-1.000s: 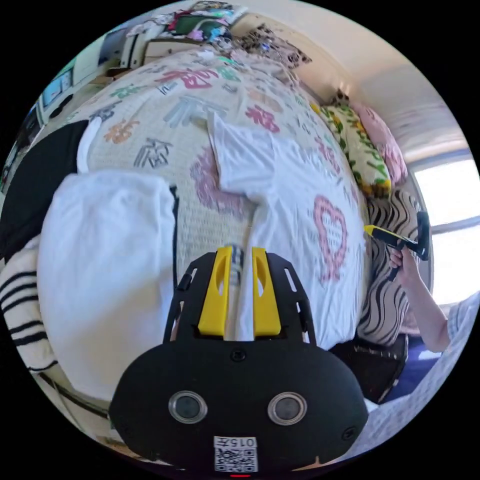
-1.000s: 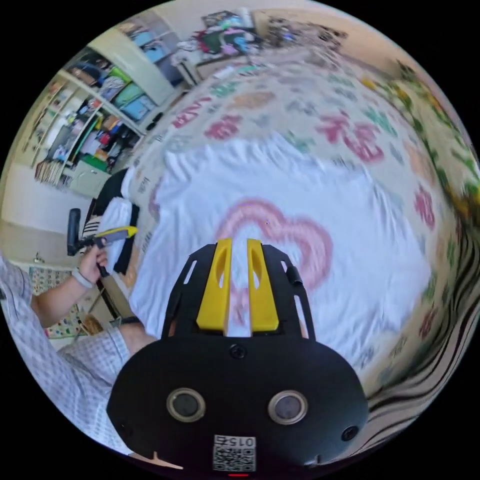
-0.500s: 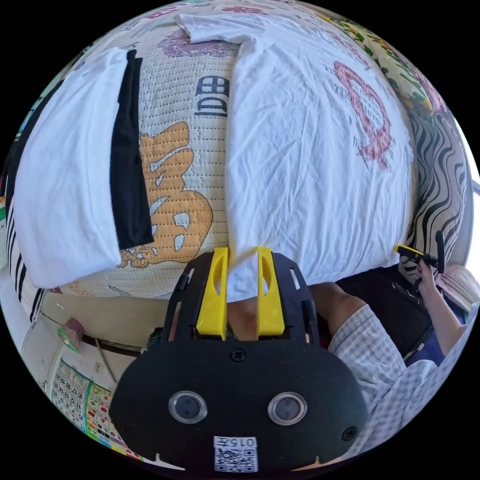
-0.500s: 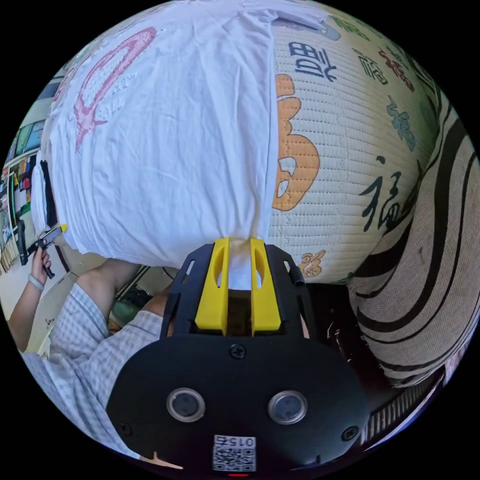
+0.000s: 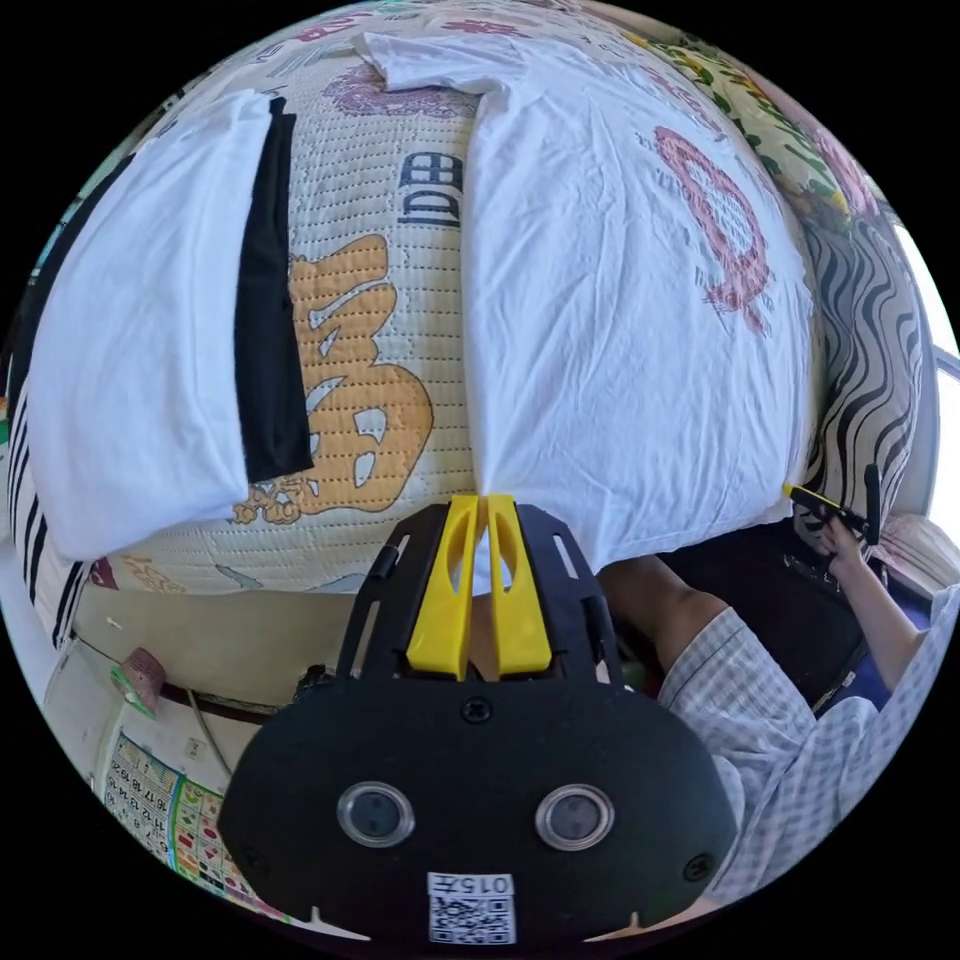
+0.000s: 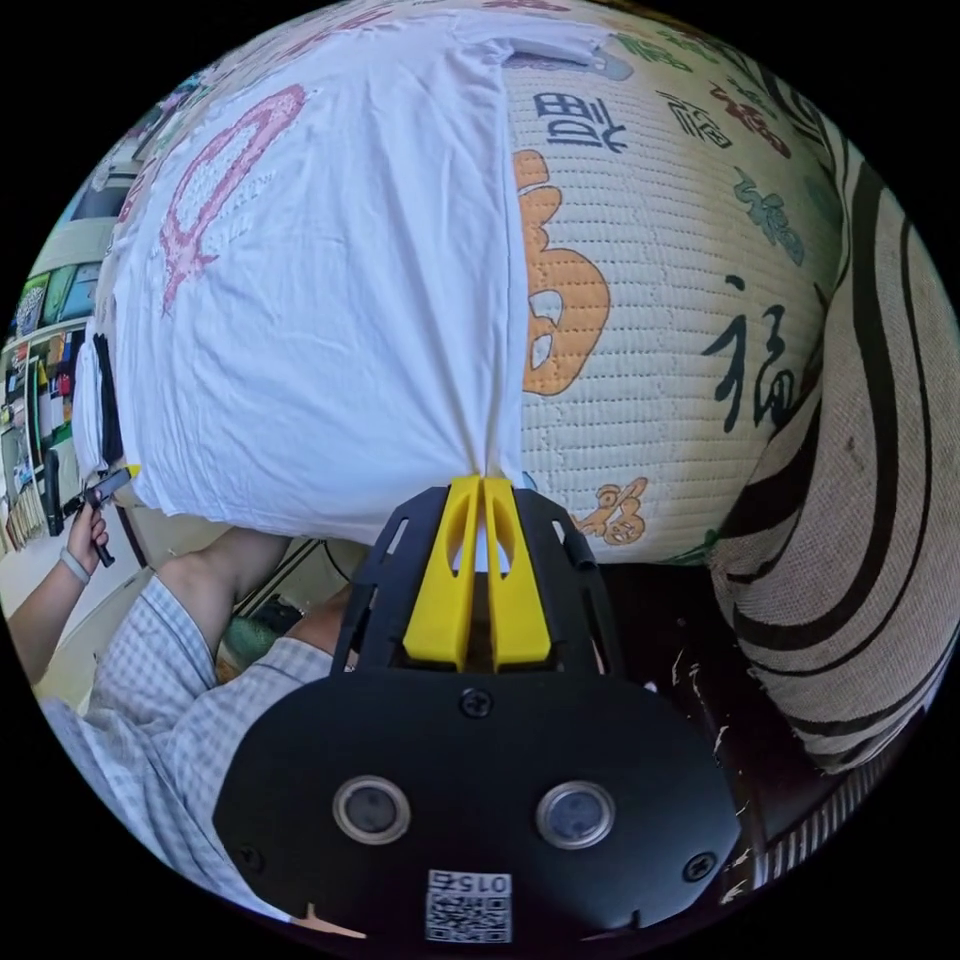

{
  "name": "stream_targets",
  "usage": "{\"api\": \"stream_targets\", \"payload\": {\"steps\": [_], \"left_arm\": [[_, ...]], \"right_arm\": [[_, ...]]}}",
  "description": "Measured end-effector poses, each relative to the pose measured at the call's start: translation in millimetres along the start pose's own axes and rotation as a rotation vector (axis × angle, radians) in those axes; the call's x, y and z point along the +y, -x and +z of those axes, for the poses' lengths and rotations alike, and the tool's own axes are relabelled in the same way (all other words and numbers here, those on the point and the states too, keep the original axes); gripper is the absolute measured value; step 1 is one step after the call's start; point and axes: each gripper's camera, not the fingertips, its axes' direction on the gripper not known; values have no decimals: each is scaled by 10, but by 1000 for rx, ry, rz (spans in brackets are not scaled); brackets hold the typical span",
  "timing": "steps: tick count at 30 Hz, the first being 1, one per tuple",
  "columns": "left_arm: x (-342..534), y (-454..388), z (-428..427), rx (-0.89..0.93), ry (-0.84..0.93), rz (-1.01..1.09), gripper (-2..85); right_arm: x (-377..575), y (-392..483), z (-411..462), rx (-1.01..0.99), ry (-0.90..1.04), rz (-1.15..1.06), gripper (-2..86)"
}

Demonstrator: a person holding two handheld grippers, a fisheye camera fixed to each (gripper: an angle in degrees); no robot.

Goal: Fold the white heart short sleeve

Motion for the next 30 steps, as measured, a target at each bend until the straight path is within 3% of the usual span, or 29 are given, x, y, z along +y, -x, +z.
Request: {"api": "stream_targets", "payload": {"steps": [4, 12, 15, 20, 23, 30], "left_arm": [[-97, -263, 144, -22, -18, 15, 10], [-158, -661, 322, -138, 132, -55, 19], [-373, -1028, 158, -134, 62, -19, 19], [-1557, -2440, -203, 35, -332, 278, 39], [-2424, -3541, -131, 99, -448, 507, 71], [-4035, -5913, 490, 173, -393, 804, 112]], "right_arm": [[120, -271, 50, -22, -14, -6, 13], [592, -980, -63, -5, -64, 117, 47], [661, -1222, -240, 13, -151, 145, 51], [343, -1668, -589, -16, -380, 137, 52], [43, -1977, -734, -78, -517, 145, 52], [-567, -2632, -811, -235, -639, 143, 49]]}}
